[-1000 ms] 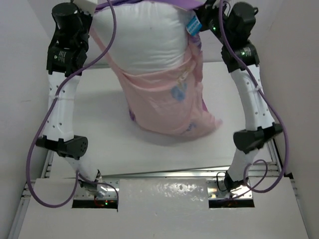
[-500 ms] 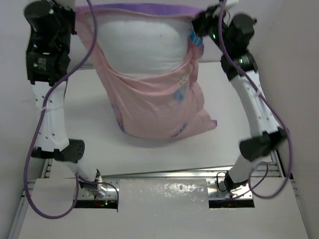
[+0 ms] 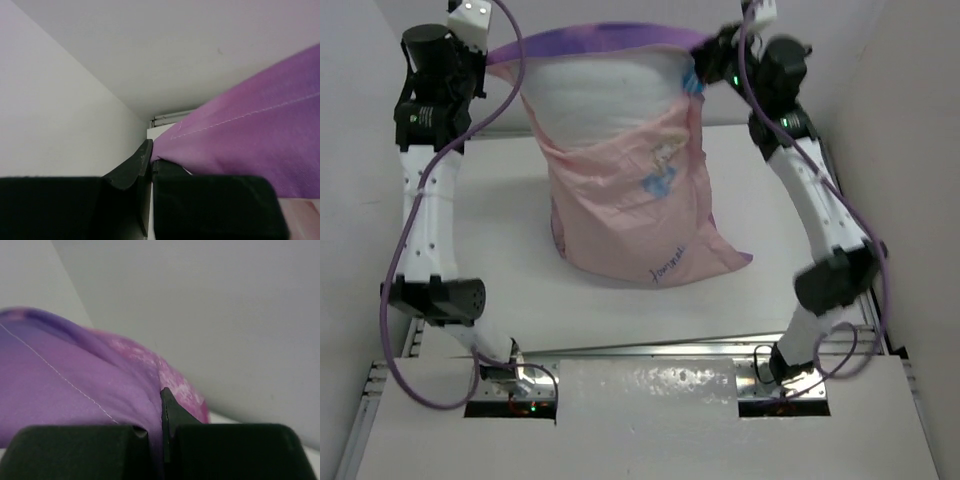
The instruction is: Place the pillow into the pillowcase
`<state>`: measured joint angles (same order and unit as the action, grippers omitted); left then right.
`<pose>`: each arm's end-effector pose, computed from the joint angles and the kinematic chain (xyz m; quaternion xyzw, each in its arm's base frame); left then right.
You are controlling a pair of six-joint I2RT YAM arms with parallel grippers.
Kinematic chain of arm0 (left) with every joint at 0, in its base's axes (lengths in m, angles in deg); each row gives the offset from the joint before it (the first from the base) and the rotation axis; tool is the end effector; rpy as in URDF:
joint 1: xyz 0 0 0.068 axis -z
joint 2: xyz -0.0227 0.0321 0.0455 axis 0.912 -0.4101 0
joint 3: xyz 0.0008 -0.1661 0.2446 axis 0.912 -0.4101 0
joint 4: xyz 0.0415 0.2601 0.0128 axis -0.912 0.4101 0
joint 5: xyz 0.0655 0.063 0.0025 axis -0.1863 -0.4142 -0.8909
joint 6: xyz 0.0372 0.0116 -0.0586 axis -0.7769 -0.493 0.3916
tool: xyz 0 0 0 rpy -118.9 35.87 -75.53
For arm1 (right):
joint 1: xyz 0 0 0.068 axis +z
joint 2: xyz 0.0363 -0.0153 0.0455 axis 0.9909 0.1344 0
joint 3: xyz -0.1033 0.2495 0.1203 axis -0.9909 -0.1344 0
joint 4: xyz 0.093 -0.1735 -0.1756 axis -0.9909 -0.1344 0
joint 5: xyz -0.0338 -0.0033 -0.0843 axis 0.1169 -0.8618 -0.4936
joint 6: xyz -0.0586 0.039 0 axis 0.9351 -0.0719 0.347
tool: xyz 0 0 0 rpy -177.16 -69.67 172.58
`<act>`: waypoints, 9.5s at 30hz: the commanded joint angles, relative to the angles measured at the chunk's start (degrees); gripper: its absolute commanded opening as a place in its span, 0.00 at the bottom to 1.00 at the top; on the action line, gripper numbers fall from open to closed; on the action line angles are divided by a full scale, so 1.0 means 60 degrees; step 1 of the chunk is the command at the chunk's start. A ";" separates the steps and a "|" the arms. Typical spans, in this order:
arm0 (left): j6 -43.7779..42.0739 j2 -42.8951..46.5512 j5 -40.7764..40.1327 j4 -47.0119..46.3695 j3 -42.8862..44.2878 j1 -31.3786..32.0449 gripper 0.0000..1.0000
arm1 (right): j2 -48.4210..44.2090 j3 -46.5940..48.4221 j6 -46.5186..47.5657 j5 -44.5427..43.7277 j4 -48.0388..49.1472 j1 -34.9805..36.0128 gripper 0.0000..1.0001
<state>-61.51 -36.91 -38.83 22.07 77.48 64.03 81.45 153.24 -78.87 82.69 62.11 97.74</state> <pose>0.3599 0.0194 0.5556 0.1089 0.7492 0.2076 0.6194 0.4293 0.1354 0.5419 -0.0782 0.6125 0.3309 0.7136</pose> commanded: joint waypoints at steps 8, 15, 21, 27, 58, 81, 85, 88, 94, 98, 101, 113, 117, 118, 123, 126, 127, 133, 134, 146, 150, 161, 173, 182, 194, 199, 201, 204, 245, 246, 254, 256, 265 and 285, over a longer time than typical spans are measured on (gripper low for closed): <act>0.0257 0.3666 -0.0636 -0.0047 -0.4226 -0.0337 0.00 | -0.3153 -0.5171 -0.1997 0.0653 0.3201 -0.0483 0.00; -0.0327 0.4206 -0.0255 -0.0059 -0.6226 -0.0337 0.00 | -0.3767 -0.5664 -0.1838 0.0582 0.1549 -0.0483 0.00; 0.0007 0.2353 0.0434 0.0072 -0.7902 -0.0366 0.00 | -0.1887 -0.5832 -0.1603 -0.0254 0.0245 -0.0497 0.00; 0.0364 -0.3399 -0.0136 0.2309 0.4589 -0.0586 0.00 | 0.3662 0.5452 -0.4772 -0.0776 0.0394 -0.1271 0.00; -0.1354 0.2200 -0.3228 -0.2602 0.0571 -0.0073 0.00 | -0.2453 -0.1346 -0.2685 -0.0825 0.2138 -0.1581 0.00; -0.1648 -0.0580 -0.3420 -0.1179 0.2989 -0.1492 0.00 | 0.1055 0.4563 -0.4269 -0.0269 0.0474 -0.1684 0.00; -0.2538 0.0391 -0.3244 -0.3916 0.2948 -0.1802 0.00 | -0.2021 0.1263 -0.3408 -0.0694 0.2806 -0.1654 0.00; -0.2818 0.1731 -0.2848 -0.6182 0.2408 -0.1801 0.00 | -0.3399 0.0696 -0.2674 -0.0445 0.3665 -0.1654 0.00; -0.3580 0.0180 -0.3374 -0.6578 0.3509 -0.1801 0.00 | -0.0405 0.4786 -0.1893 -0.2408 0.1680 -0.1931 0.00; -0.3668 0.0599 -0.3288 -0.8478 0.3677 -0.1802 0.00 | -0.2061 0.2212 -0.2733 -0.1735 0.3722 -0.2358 0.00; -0.3916 0.1321 -0.3228 -0.9246 0.3783 -0.1816 0.00 | -0.4321 -0.0259 -0.2046 -0.1984 0.5267 -0.2358 0.00; -0.1390 0.2549 -0.0921 -0.4393 0.1982 -0.1816 0.00 | -0.2200 0.1307 -0.3424 -0.0796 0.4375 -0.1453 0.00; 0.0062 0.3370 0.4540 -0.2010 -0.0222 -0.1801 0.17 | -0.1005 0.1977 -0.3082 -0.0520 0.4170 0.0160 0.00; 0.0589 0.3328 0.5986 -0.1863 -0.0457 -0.1801 0.41 | -0.0738 0.2429 -0.3140 -0.0345 0.4184 0.0321 0.00; 0.3434 0.2479 0.8648 -0.0940 -0.0634 -0.1816 0.91 | 0.0272 0.1354 -0.3463 0.0184 0.5207 0.1405 0.00; 0.3905 0.2492 0.7937 -0.0239 -0.1482 -0.1801 1.00 | 0.1193 0.0940 -0.3581 0.1045 0.5239 0.2284 0.00; 0.3891 0.2492 0.7615 -0.0076 -0.2021 -0.1801 1.00 | 0.1459 0.0896 -0.3450 0.1150 0.5108 0.2532 0.00; 0.3670 0.2536 0.5533 0.0746 -0.4218 -0.1802 1.00 | 0.3884 0.0321 -0.2542 0.0377 0.3528 0.4465 0.72; 0.3700 0.2565 0.5271 0.0746 -0.4441 -0.1801 1.00 | 0.4386 0.1383 -0.2599 0.0375 0.2625 0.4585 0.99; 0.2353 0.2961 0.2750 0.1198 -0.6989 -0.1816 0.97 | 0.0706 -0.0581 0.1203 -0.2618 -0.0808 0.4630 0.99; 0.2659 0.2524 0.2542 0.1435 -0.8089 -0.1831 0.86 | -0.0383 -0.2482 0.1883 -0.4530 -0.2419 0.4600 0.93; 0.3027 0.0562 0.2225 -0.0732 -0.9687 -0.1743 0.93 | -0.0328 -0.5695 0.1034 -0.4440 -0.2348 0.4659 0.99; 0.0321 0.0850 0.1942 -0.1044 -1.1444 -0.1728 0.00 | 0.0112 -0.6403 -0.0122 -0.5927 -0.3114 0.3271 0.13; -0.6376 0.5725 0.3466 0.3832 -1.3071 -0.1159 0.27 | 0.3892 0.0571 0.1034 -0.2645 -0.2338 0.2184 0.08; -0.0974 0.5103 0.3728 -0.0029 -1.0551 -0.0762 0.39 | -0.2315 -0.7410 0.1678 -0.2349 0.2661 0.3293 0.67; -0.0534 0.3329 0.3921 -0.1156 -1.1457 -0.0572 0.37 | -0.1441 -0.5918 0.1987 -0.2672 0.0670 0.4787 0.59; -0.0446 0.3094 0.3745 -0.2148 -1.1825 -0.0483 0.44 | -0.0913 -0.5595 0.1767 -0.2920 0.0653 0.5068 0.62; -0.0022 0.2757 0.3846 -0.3234 -1.2280 -0.0177 0.54 | -0.0458 -0.5681 0.1328 -0.3053 0.1251 0.5478 0.64; 0.0420 0.3706 0.4038 0.0994 -0.9659 0.0061 0.00 | 0.4318 -0.3117 0.1065 -0.5293 -0.1177 0.5453 0.37; 0.0303 0.4013 0.3965 0.1068 -0.9644 0.0015 0.00 | 0.4318 -0.3190 0.0730 -0.5323 -0.1221 0.5320 0.01; -0.0620 0.4777 0.3496 0.2063 -1.0113 -0.0439 0.00 | 0.3162 -0.5416 0.0065 -0.5980 -0.0973 0.3605 0.00; -0.0782 0.5026 0.3451 0.2356 -0.9967 -0.0439 0.00 | 0.3102 -0.5506 0.0490 -0.6362 -0.1147 0.3604 0.00; -0.0449 0.5218 0.4462 0.1423 -0.9701 -0.0439 0.00 | 0.3045 -0.5988 0.1660 -0.4170 -0.0007 0.4787 0.00; 0.0316 0.3692 0.6894 0.0951 -0.7899 -0.0044 0.00 | -0.0147 -0.6045 0.2059 0.0476 -0.0284 0.5157 0.68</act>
<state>-56.90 -18.31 2.64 30.05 31.21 64.03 89.29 118.73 -67.22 78.34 64.67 128.53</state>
